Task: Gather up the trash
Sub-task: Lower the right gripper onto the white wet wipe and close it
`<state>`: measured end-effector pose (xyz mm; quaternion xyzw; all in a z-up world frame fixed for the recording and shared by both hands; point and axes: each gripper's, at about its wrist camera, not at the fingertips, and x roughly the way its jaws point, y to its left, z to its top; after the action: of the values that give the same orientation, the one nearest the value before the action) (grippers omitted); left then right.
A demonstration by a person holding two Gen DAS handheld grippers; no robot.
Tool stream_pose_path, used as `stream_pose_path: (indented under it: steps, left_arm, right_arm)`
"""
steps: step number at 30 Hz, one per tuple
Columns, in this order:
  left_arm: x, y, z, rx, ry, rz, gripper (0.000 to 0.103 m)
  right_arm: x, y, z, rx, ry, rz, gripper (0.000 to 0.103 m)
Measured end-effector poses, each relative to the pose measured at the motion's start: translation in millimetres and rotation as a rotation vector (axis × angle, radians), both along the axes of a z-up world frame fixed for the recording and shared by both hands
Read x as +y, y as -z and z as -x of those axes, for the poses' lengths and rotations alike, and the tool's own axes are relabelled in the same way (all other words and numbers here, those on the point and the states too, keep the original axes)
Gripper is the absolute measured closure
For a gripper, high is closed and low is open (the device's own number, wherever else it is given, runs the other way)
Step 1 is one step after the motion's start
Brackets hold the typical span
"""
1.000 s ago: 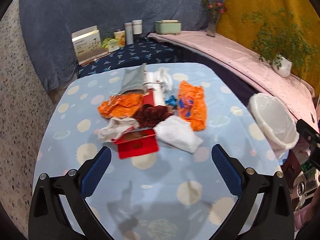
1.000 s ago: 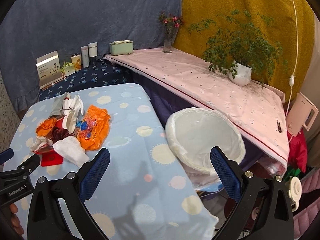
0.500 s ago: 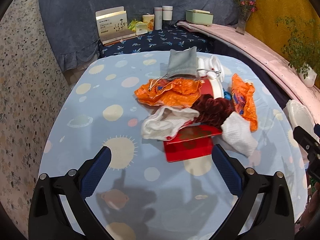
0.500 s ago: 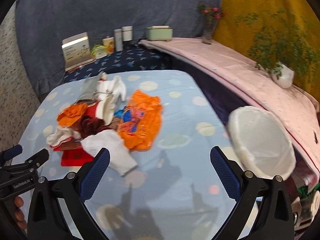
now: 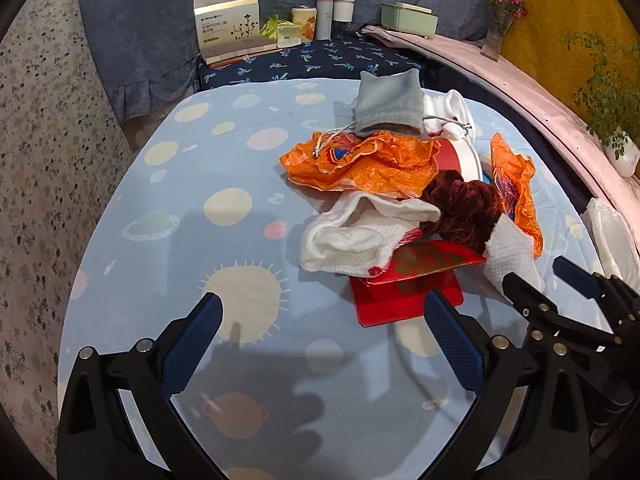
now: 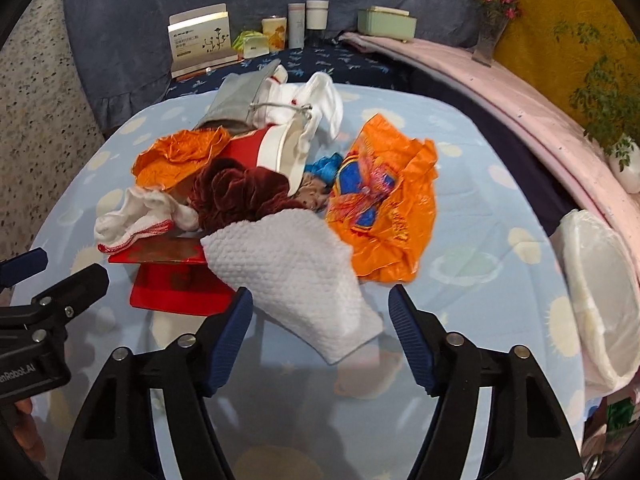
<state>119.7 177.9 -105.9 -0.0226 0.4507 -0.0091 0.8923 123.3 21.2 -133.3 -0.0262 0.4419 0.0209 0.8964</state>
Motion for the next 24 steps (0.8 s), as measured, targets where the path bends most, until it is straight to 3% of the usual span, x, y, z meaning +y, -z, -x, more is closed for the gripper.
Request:
stream_pose_path:
  steps: [6, 9, 16, 18, 22, 24]
  left_arm:
    - [14.6, -4.0, -12.3, -0.004, -0.018, 0.043, 0.007]
    - [17.2, -7.1, -23.1, -0.015, -0.022, 0.062, 0.007]
    - [6.0, 2.7, -46.6, 0.009, 0.021, 0.072, 0.015]
    - [1.9, 8.8, -51.2, 0.033, 0.045, 0.084, 0.034]
    - [-1.5, 14.3, -51.2, 0.065, 0.064, 0.121, 0.059]
    - [-2.5, 14.9, -49.5, 0.079, 0.073, 0.13, 0.086]
  right_arm:
    - [9.4, 4.2, -0.6, 0.022, -0.042, -0.005, 0.081]
    - [10.8, -2.2, 4.1, 0.012, -0.057, -0.022, 0.087]
    - [2.6, -36.0, 15.2, -0.061, -0.032, -0.039, 0.087]
    - [-3.2, -43.5, 18.1, -0.075, -0.01, -0.043, 0.087]
    - [-15.3, -54.1, 20.7, -0.097, 0.025, -0.035, 0.087]
    - [-19.8, -58.0, 21.5, -0.1, 0.038, -0.035, 0.087]
